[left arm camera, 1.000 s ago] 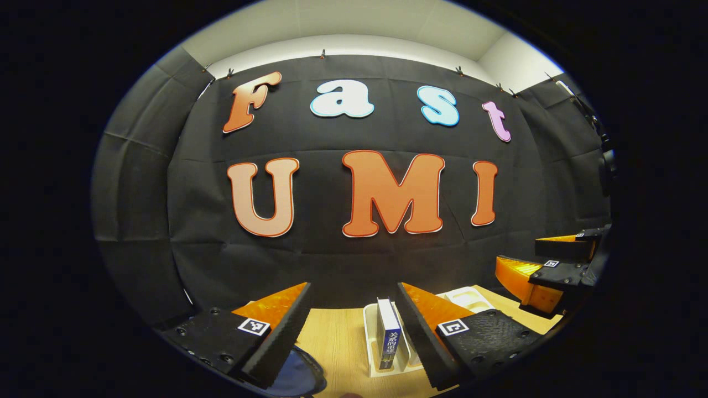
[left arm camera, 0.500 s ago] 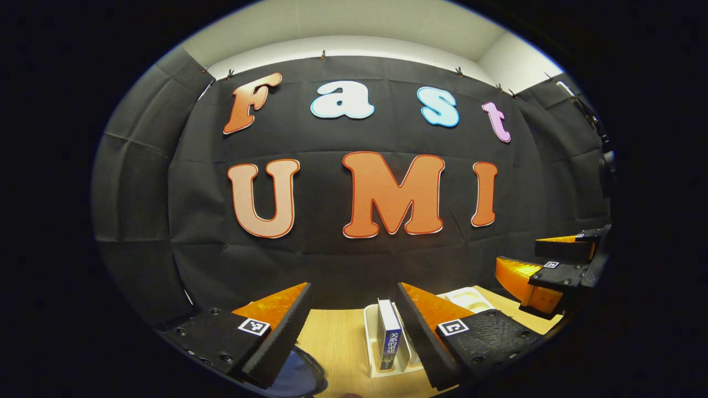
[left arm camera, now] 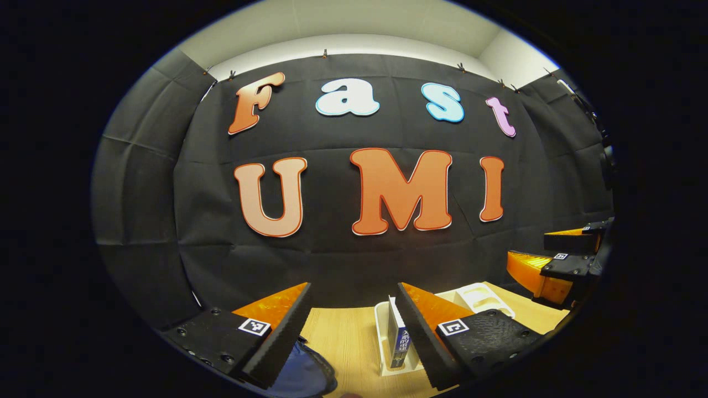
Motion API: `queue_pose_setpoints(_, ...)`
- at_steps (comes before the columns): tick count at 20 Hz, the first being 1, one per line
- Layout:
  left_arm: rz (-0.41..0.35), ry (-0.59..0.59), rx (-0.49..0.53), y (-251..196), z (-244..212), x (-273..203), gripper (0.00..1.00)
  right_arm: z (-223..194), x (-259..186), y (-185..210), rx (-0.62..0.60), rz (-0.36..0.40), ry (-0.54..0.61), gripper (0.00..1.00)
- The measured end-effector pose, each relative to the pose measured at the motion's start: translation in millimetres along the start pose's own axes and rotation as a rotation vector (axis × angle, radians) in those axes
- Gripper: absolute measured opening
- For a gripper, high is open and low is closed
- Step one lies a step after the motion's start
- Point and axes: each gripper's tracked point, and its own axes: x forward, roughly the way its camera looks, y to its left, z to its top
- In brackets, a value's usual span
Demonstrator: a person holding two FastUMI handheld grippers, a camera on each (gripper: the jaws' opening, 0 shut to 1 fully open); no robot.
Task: Open the schoolbag, grab two books from the bookshelf and put them into the schoolbag.
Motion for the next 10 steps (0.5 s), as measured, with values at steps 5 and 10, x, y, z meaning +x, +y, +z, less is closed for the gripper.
queue_pose_setpoints(5, 0.0, 0.047, 0.028, 8.4, -16.1, 4.5, 0.94, -2.8, 4.7, -3.2, -0.004, -0.006, 0.007, 0.97)
queue_pose_setpoints(10, -0.048, 0.176, 0.085, 10.5, -65.1, 8.4, 0.95, -7.8, 8.4, -9.0, -0.011, -0.021, 0.013, 0.97)
